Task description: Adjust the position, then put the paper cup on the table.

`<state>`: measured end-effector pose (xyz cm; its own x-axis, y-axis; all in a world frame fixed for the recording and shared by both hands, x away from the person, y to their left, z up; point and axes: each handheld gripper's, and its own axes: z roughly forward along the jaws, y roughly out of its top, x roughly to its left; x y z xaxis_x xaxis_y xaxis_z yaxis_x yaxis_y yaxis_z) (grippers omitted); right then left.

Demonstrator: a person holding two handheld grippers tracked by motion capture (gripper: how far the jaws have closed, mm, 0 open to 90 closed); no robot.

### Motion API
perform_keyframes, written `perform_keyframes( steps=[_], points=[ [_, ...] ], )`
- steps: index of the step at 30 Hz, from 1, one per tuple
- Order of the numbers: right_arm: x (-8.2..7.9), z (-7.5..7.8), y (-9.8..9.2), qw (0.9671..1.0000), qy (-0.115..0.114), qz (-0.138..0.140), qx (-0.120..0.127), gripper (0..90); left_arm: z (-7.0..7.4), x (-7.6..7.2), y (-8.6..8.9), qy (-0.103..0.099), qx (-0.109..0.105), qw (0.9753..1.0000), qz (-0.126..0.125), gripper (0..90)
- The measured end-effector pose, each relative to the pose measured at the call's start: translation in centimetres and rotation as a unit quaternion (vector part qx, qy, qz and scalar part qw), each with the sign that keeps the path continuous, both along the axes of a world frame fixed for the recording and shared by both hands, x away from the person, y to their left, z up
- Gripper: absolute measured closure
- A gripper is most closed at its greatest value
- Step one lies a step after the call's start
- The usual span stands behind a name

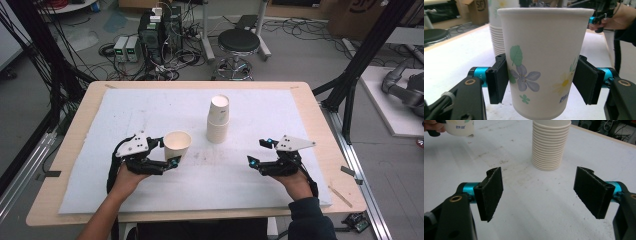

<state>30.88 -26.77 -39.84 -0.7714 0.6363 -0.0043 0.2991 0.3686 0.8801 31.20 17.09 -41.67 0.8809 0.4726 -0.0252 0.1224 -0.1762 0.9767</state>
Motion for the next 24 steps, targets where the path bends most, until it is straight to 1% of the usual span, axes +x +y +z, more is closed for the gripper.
perform_keyframes(
  steps=[1, 2, 3, 4, 7, 10, 12, 18, 19, 24],
  points=[
    [0.0, 0.1, -0.1, 1.0000, -0.004, -0.004, 0.001, 23.9, 0.0, 0.0, 0.2, -0.001, -0.005, 1.0000, 0.004, 33.7],
    [0.0, 0.1, -0.4, 0.9999, -0.004, -0.010, 0.003, 23.8, 0.0, 0.0, 0.5, -0.007, -0.011, 0.9998, 0.014, 33.3],
    [0.0, 0.1, -0.4, 0.9999, -0.005, -0.014, 0.005, 23.9, 0.0, 0.0, 0.7, -0.009, -0.016, 0.9997, 0.018, 33.2],
    [0.0, 0.1, -0.4, 0.9999, -0.005, -0.014, 0.005, 23.9, 0.0, 0.0, 0.7, -0.009, -0.016, 0.9997, 0.018, 33.3],
    [-0.1, 0.1, -0.6, 0.9997, -0.013, -0.016, 0.010, 23.9, 0.1, 0.1, 1.2, -0.017, -0.031, 0.9989, 0.031, 33.2],
    [-0.1, 0.0, -0.6, 0.9997, -0.013, -0.019, 0.011, 23.9, 0.1, 0.1, 1.3, -0.018, -0.037, 0.9986, 0.034, 33.0],
    [-0.2, -0.1, -0.6, 0.9996, -0.011, -0.023, 0.011, 23.8, 0.1, 0.1, 1.4, -0.020, -0.040, 0.9983, 0.036, 32.7],
    [-0.3, -0.4, -0.5, 0.9997, -0.011, -0.021, 0.009, 23.8, 0.1, 0.2, 1.3, -0.025, -0.044, 0.9978, 0.043, 32.4],
    [-0.4, -0.4, -0.6, 0.9997, -0.009, -0.022, 0.008, 23.9, 0.1, 0.3, 1.3, -0.028, -0.042, 0.9977, 0.045, 32.4],
    [-0.2, -0.5, -0.8, 0.9996, -0.007, -0.025, 0.013, 23.9, 0.0, 0.4, 1.5, -0.028, -0.042, 0.9972, 0.055, 32.4]
  ],
)
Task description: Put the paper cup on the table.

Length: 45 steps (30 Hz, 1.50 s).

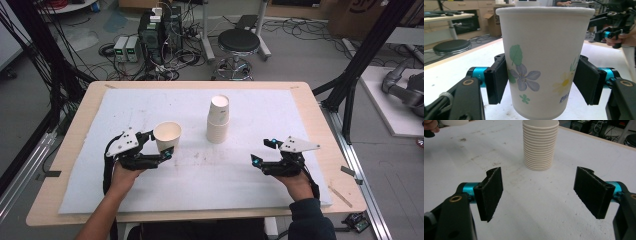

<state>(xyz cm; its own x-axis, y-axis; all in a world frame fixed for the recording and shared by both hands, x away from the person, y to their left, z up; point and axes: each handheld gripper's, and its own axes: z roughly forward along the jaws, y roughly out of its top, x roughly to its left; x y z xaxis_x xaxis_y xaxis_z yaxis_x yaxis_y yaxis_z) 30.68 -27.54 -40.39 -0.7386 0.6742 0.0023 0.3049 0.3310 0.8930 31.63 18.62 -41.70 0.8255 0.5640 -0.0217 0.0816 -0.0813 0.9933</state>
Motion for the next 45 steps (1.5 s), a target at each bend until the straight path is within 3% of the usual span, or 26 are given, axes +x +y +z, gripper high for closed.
perform_keyframes(
  steps=[6, 11, 14, 15, 16, 19, 22, 23, 24, 26, 31, 32, 33, 38, 40, 42, 45],
  points=[
    [0.0, -0.3, 0.3, 1.0000, 0.005, 0.005, -0.003, 23.9, -0.3, 0.4, 0.6, 0.006, -0.001, 0.9997, 0.023, 32.0],
    [0.0, -0.6, 0.5, 0.9999, 0.007, 0.008, -0.007, 23.9, -0.7, 1.2, 0.6, -0.001, -0.010, 0.9991, 0.040, 32.2],
    [0.0, -0.5, 0.4, 0.9999, 0.006, 0.008, -0.008, 23.9, -1.3, 2.3, 0.5, 0.014, -0.003, 0.9983, 0.057, 32.2],
    [0.0, -0.5, 0.4, 0.9999, 0.006, 0.006, -0.008, 23.9, -1.9, 2.9, 0.3, 0.029, 0.001, 0.9973, 0.068, 32.1],
    [0.0, -0.5, 0.4, 0.9999, 0.006, 0.006, -0.008, 23.9, -1.9, 2.9, 0.3, 0.029, 0.001, 0.9973, 0.068, 32.1],
    [-0.1, -0.5, 0.3, 0.9999, 0.005, 0.007, -0.006, 23.9, -2.7, 3.7, -0.1, 0.053, 0.032, 0.9939, 0.091, 32.1],
    [-0.1, -0.6, 0.2, 0.9999, 0.007, 0.007, -0.009, 23.9, -3.4, 4.2, -0.3, 0.081, 0.061, 0.9885, 0.113, 32.4],
    [-0.1, -0.6, 0.2, 0.9999, 0.006, 0.008, -0.010, 23.9, -3.8, 4.4, -0.3, 0.095, 0.085, 0.9837, 0.127, 32.5],
    [-0.1, -0.6, 0.2, 0.9999, 0.006, 0.008, -0.010, 23.9, -3.8, 4.4, -0.3, 0.095, 0.085, 0.9837, 0.127, 32.6],
    [-0.2, -0.4, 0.2, 0.9999, 0.006, 0.007, -0.007, 23.9, -4.2, 4.6, -0.4, 0.113, 0.111, 0.9779, 0.137, 32.7],
    [-0.3, -0.4, 0.3, 0.9999, 0.004, 0.008, -0.009, 23.9, -4.1, 4.4, -0.5, 0.114, 0.125, 0.9750, 0.144, 33.0],
    [-0.3, -0.4, 0.3, 0.9999, 0.004, 0.009, -0.011, 23.9, -3.9, 4.1, -0.5, 0.117, 0.139, 0.9725, 0.146, 32.8],
    [-0.3, -0.4, 0.3, 0.9999, 0.004, 0.009, -0.011, 23.9, -3.9, 4.1, -0.5, 0.117, 0.139, 0.9725, 0.146, 32.8],
    [-0.3, -0.4, 0.3, 0.9999, 0.002, 0.011, -0.012, 23.9, -3.6, 3.3, -0.3, 0.129, 0.170, 0.9655, 0.149, 32.6],
    [-0.4, -0.3, 0.3, 0.9999, 0.002, 0.011, -0.012, 23.9, -3.6, 3.2, -0.1, 0.128, 0.178, 0.9644, 0.147, 32.3],
    [-0.4, -0.2, 0.3, 0.9999, 0.002, 0.010, -0.011, 23.9, -3.7, 3.1, 0.0, 0.136, 0.170, 0.9645, 0.150, 31.3],
    [-0.4, -0.2, 0.3, 0.9999, 0.002, 0.009, -0.010, 23.9, -4.0, 3.0, 0.2, 0.144, 0.173, 0.9621, 0.154, 28.5]
  ],
)
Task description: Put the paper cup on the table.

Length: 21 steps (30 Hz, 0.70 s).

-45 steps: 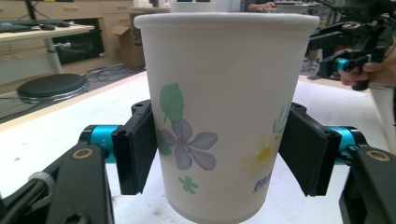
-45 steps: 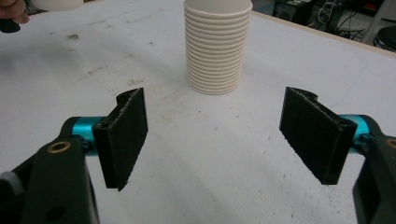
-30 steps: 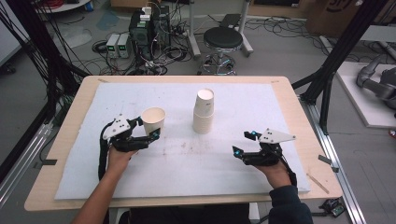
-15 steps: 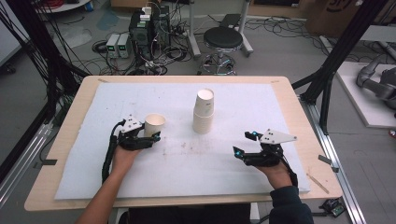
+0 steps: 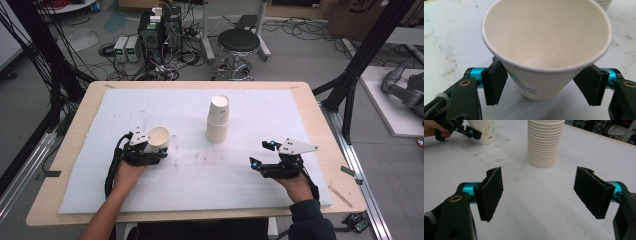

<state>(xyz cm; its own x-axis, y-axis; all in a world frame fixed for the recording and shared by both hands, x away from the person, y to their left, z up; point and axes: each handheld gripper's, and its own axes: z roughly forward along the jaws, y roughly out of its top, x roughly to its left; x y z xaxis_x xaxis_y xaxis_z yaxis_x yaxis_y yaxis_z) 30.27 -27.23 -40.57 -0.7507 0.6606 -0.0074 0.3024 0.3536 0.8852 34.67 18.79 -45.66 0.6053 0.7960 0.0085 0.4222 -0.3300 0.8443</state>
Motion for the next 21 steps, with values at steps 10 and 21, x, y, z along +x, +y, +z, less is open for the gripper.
perform_keyframes(
  steps=[10, 21],
  points=[
    [0.0, 0.0, -0.3, 1.0000, -0.002, 0.000, -0.002, 23.8, 0.5, -2.0, 2.4, -0.002, -0.051, 0.9986, -0.015, 19.0],
    [-0.2, -0.6, -0.7, 0.9997, -0.001, -0.018, -0.018, 21.3, 2.3, -5.2, 6.2, -0.128, -0.158, 0.9790, -0.015, 18.6]
  ],
)
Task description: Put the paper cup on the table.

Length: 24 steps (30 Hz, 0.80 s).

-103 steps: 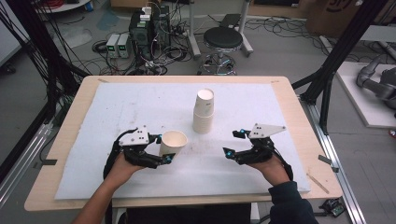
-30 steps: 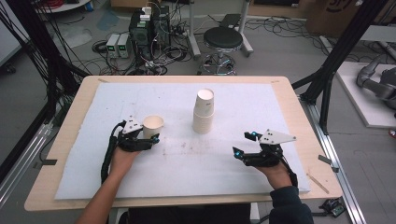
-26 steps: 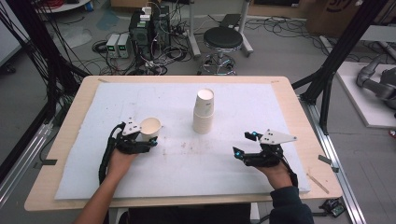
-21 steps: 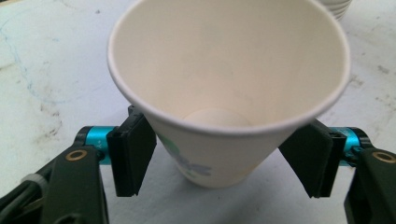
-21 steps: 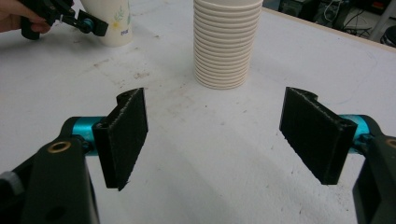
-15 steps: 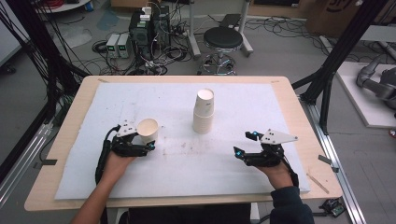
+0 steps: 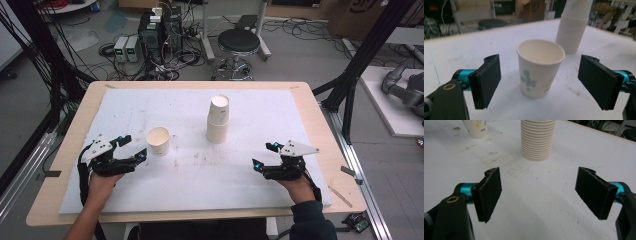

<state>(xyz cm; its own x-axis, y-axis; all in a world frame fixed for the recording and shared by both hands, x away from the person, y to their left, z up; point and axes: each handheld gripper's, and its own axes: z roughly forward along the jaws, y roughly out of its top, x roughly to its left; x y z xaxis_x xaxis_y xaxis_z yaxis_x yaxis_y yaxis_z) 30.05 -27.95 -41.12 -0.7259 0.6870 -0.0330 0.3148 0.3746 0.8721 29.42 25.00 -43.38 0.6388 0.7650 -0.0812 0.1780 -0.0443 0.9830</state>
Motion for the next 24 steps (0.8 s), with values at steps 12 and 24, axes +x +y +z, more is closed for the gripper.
perform_keyframes(
  steps=[12, 24],
  points=[
    [-0.28, 0.04, -0.79, 0.9998, -0.012, -0.016, -0.002, 20.1, 0.56, -0.52, -0.19, -0.027, -0.013, 0.9993, -0.022, 17.6],
    [-0.79, 0.32, -0.50, 0.9997, -0.016, -0.019, -0.003, 20.1, 0.50, -0.82, -0.26, -0.035, -0.007, 0.9991, -0.022, 18.2]
  ],
)
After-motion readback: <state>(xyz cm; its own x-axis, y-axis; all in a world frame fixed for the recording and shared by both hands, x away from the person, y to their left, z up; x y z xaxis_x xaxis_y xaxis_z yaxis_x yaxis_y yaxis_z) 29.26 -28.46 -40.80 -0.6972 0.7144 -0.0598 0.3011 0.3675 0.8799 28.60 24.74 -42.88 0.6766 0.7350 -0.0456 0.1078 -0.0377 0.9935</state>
